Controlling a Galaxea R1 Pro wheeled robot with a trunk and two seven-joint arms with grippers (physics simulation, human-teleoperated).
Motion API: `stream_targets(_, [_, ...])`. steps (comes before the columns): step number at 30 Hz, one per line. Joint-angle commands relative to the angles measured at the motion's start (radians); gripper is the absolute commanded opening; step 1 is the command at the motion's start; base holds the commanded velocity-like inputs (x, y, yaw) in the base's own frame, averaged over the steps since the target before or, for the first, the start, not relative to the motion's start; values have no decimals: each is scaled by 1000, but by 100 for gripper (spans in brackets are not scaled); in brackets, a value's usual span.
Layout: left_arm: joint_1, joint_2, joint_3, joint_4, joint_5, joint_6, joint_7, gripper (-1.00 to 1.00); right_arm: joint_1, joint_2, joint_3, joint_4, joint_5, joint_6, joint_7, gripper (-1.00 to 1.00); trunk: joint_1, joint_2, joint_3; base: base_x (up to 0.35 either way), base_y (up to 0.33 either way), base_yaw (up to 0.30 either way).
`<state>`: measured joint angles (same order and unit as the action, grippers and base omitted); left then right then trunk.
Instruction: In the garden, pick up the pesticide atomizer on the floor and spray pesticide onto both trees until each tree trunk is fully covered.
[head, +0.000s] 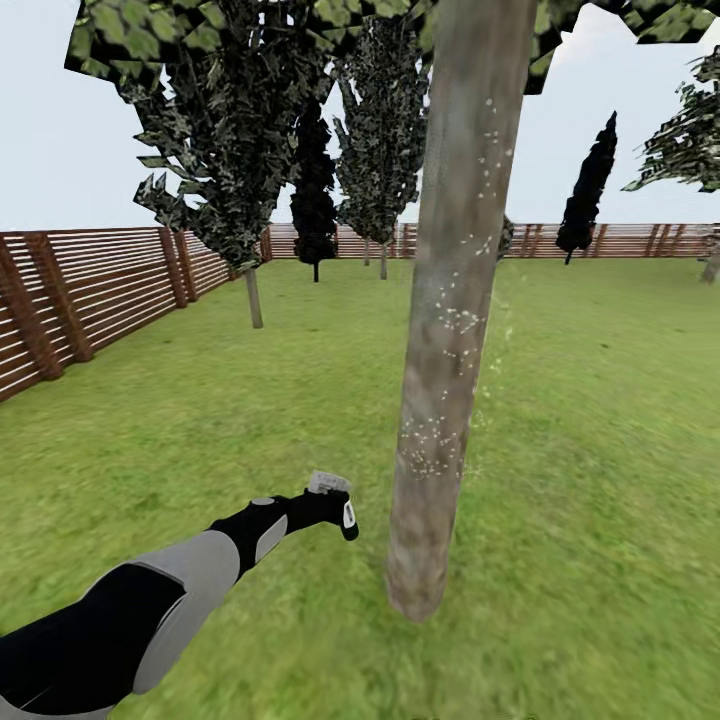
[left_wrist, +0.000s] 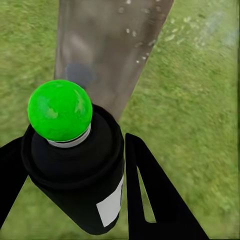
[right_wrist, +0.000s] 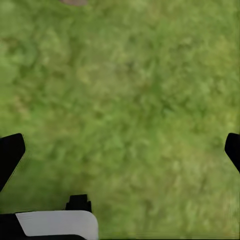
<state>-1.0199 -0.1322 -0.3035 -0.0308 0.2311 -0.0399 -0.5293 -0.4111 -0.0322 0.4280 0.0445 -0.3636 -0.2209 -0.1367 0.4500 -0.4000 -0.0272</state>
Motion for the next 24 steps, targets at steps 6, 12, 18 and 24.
stream_targets(6, [0,0,2,0,0,0,0,-100,0,0,0,0,0,0,0,100,0,0,0,2,345,-289])
stream_targets(12, [0,0,1,0,0,0,0,-100,0,0,0,0,0,0,0,100,0,0,0,55,345,-291])
stream_targets(18, [1,0,1,0,0,0,0,-100,0,0,0,0,0,0,0,100,0,0,0,83,345,-288])
stream_targets(24, [0,0,2,0,0,1,0,-100,0,0,0,0,0,0,0,100,0,0,0,92,345,-97])
